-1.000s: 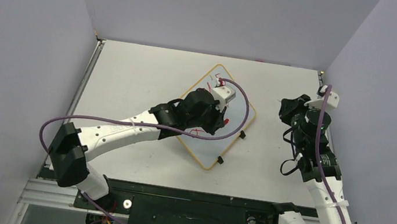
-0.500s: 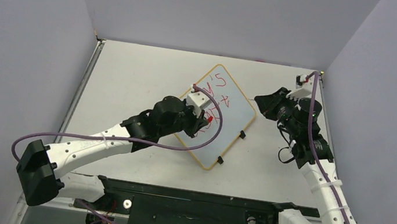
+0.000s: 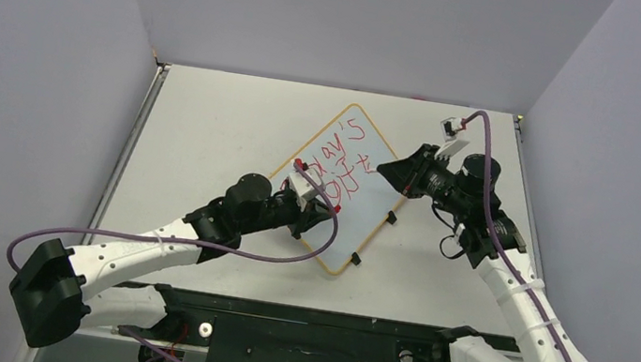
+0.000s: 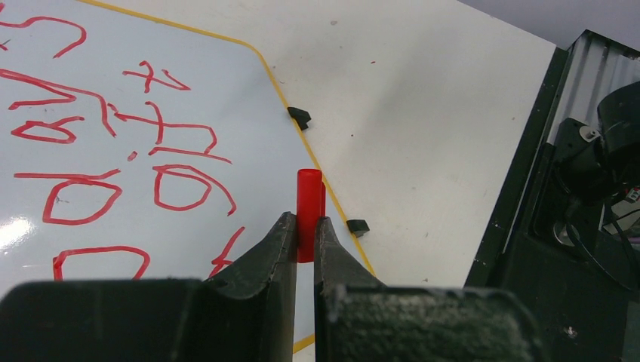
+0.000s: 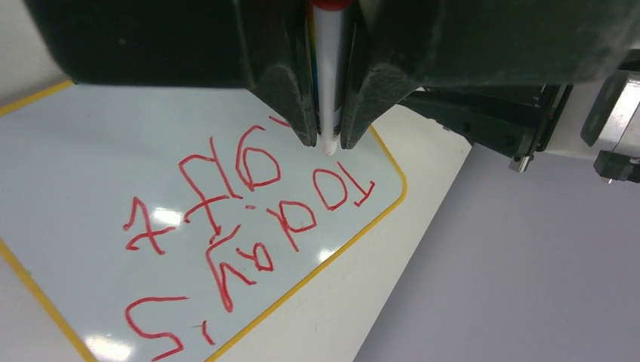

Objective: Write a sentence on the whiteboard
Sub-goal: Close the whiteboard marker at the center of the board.

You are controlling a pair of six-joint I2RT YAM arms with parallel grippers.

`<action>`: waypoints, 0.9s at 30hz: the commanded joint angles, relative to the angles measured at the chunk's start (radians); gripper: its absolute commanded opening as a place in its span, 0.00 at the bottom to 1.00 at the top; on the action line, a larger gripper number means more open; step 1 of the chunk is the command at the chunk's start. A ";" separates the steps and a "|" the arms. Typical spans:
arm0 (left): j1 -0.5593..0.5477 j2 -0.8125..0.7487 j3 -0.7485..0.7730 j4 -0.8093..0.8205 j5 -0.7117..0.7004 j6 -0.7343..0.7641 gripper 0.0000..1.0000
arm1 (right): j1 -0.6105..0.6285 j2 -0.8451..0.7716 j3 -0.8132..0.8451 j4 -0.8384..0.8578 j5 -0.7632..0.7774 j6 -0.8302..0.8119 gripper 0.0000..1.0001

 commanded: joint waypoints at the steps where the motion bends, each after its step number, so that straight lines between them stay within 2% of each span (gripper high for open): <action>1: 0.011 -0.036 -0.017 0.144 0.075 0.021 0.00 | 0.046 0.007 0.027 0.043 -0.084 -0.042 0.00; 14: 0.026 -0.045 -0.047 0.179 0.090 0.008 0.00 | 0.091 -0.072 -0.061 0.022 -0.148 -0.089 0.00; 27: 0.031 -0.051 -0.057 0.199 0.100 -0.001 0.00 | 0.133 -0.083 -0.094 0.019 -0.162 -0.088 0.00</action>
